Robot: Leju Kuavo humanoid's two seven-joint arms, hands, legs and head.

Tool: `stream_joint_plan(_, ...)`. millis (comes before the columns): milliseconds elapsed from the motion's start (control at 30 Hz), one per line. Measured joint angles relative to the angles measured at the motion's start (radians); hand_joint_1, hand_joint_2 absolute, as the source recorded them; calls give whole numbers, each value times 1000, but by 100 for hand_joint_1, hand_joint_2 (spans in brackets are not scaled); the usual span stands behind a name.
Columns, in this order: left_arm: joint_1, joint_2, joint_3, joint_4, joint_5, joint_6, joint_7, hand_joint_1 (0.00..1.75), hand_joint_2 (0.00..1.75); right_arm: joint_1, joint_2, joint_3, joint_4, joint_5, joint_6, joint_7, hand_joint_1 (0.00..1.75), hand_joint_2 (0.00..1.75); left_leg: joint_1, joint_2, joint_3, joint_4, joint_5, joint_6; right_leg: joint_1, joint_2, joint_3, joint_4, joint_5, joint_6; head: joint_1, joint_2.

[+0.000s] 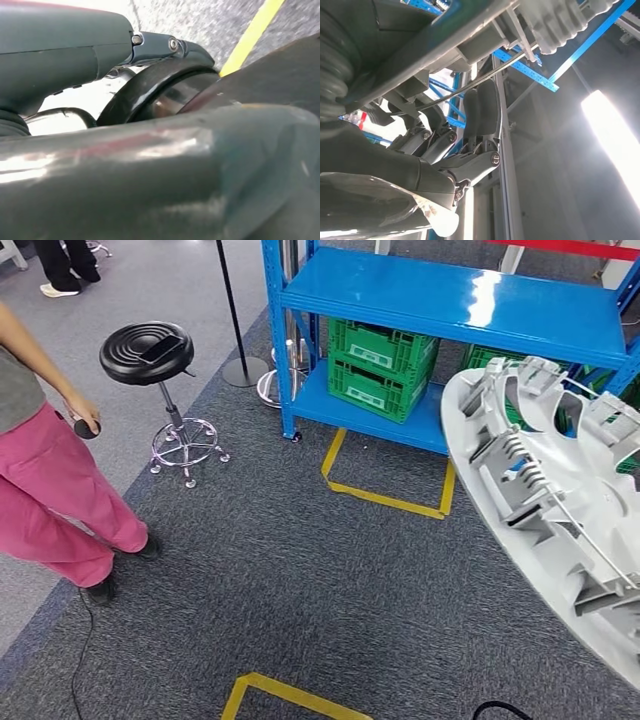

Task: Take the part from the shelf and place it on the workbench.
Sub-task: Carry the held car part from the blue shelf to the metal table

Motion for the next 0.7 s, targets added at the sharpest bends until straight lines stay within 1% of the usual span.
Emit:
stream_joint_plan(33, 1, 0, 0, 0, 0, 0, 1, 0, 0, 1, 0, 2, 1, -2, 0, -1, 175, 175, 3, 3, 1, -8, 6, 5, 0, 3, -12, 20, -15, 2, 2, 0)
stream_joint_plan(67, 2, 0, 0, 0, 0, 1, 1, 0, 0, 2, 0, 4, 2, -3, 0, -1, 175, 175, 6, 8, 1, -14, 11, 9, 0, 6, -34, 61, -40, 4, 3, 0)
stream_joint_plan(133, 5, 1, 0, 0, 0, 4, 1, 0, 0, 5, 0, 6, 4, -5, 0, -2, 175, 175, 6, 18, -4, -14, 13, 12, -1, 10, -98, 194, -102, 9, 6, 0)
stream_joint_plan(167, 7, 1, 1, 0, -1, 4, 1, 0, 0, 7, 0, 7, 5, -6, 0, -2, 175, 175, 6, 24, -5, -13, 12, 11, -2, 10, -127, 252, -119, 11, 6, 0)
stream_joint_plan(200, 8, 2, 1, 0, -1, 4, 1, 0, 0, 9, 0, 8, 7, -6, 0, -2, 175, 175, 7, 30, -5, -13, 12, 10, -3, 10, -140, 280, -118, 13, 6, 0)
stream_joint_plan(233, 9, 2, 1, 0, -1, 4, 1, 0, 0, 11, 0, 9, 8, -6, 0, -2, 175, 175, 8, 36, -4, -11, 10, 8, -4, 8, -135, 265, -97, 15, 6, 0)
stream_joint_plan(267, 9, 3, 1, 0, -1, 4, 1, 0, 0, 11, 0, 9, 9, -6, 0, -2, 175, 175, 10, 42, -4, -7, 6, 3, -6, 2, -110, 211, -61, 17, 6, 0)
stream_joint_plan(300, 9, 4, 1, 0, -1, 4, 1, 0, 0, 11, 0, 9, 10, -6, 0, -2, 175, 175, 12, 47, -3, -2, 1, -3, -7, -16, -77, 143, -30, 20, 6, 0)
stream_joint_plan(333, 10, 6, 1, 1, -1, 4, 1, 0, 0, 11, 0, 10, 11, -7, 0, -2, 175, 175, 10, 53, -4, 6, -5, -11, -5, -37, -46, 81, -10, 18, 10, 0)
stream_joint_plan(367, 10, 8, 2, 2, -1, 4, 1, 0, 0, 10, 0, 10, 12, -7, 0, -3, 175, 175, 7, 59, -5, 13, -11, -17, -3, -53, -26, 40, -1, 13, 11, 0)
stream_joint_plan(400, 11, 9, 2, 3, -1, 4, 1, 0, 0, 10, 0, 12, 13, -7, 0, -3, 175, 175, 3, 65, -7, 19, -15, -22, 0, -64, -20, 27, -5, 6, 11, 0)
stream_joint_plan(433, 11, 10, 3, 3, -1, 4, 1, 0, 0, 10, 0, 12, 14, -7, 0, -3, 175, 175, -1, 74, -8, 22, -17, -25, 2, -59, -22, 27, -7, -4, 10, 0)
stream_joint_plan(467, 12, 11, 3, 3, -1, 3, 1, 0, 0, 11, 0, 13, 15, -7, 0, -2, 175, 175, -1, 82, -7, 23, -20, -28, 1, -47, -26, 30, -7, -13, 7, 0)
stream_joint_plan(500, 11, 11, 3, 3, -1, 3, 1, 0, 0, 12, 1, 14, 15, -6, 0, -2, 175, 175, 1, 77, -7, 29, -28, -32, 0, -37, -28, 31, -6, -19, 3, 0)
stream_joint_plan(533, 11, 12, 4, 3, -1, 3, 1, 0, 0, 12, 1, 15, 15, -5, 0, -3, 175, 175, 4, 64, -14, 49, -45, -37, 0, -26, -29, 31, -5, -26, 2, 0)
stream_joint_plan(567, 10, 12, 4, 3, -1, 3, 0, 0, 0, 11, 2, 16, 16, -5, 0, -3, 175, 175, 7, 45, -29, 88, -73, -42, -1, -16, -30, 30, -3, -32, -1, 0)
stream_joint_plan(600, 9, 12, 4, 3, -1, 4, 0, 0, 0, 11, 2, 17, 16, -4, 0, -3, 175, 175, 9, 24, -52, 146, -107, -46, -1, -7, -32, 30, -2, -37, -2, 0)
stream_joint_plan(633, 6, 13, 4, 3, -1, 4, 0, 0, 0, 11, 2, 18, 16, -4, 0, -3, 175, 175, 10, 13, -81, 216, -141, -47, 0, 3, -33, 30, -1, -40, -3, 0)
stream_joint_plan(667, 3, 13, 4, 3, -1, 4, -1, 0, 0, 11, 2, 18, 16, -4, 0, -3, 175, 175, 10, 10, -106, 276, -164, -47, 1, 14, -34, 30, 0, -42, -3, 0)
stream_joint_plan(700, 0, 13, 4, 3, -1, 4, -1, 0, 0, 12, 2, 18, 16, -4, 0, -3, 175, 175, 9, 8, -119, 309, -168, -45, 3, 27, -34, 30, 1, -43, -3, 0)
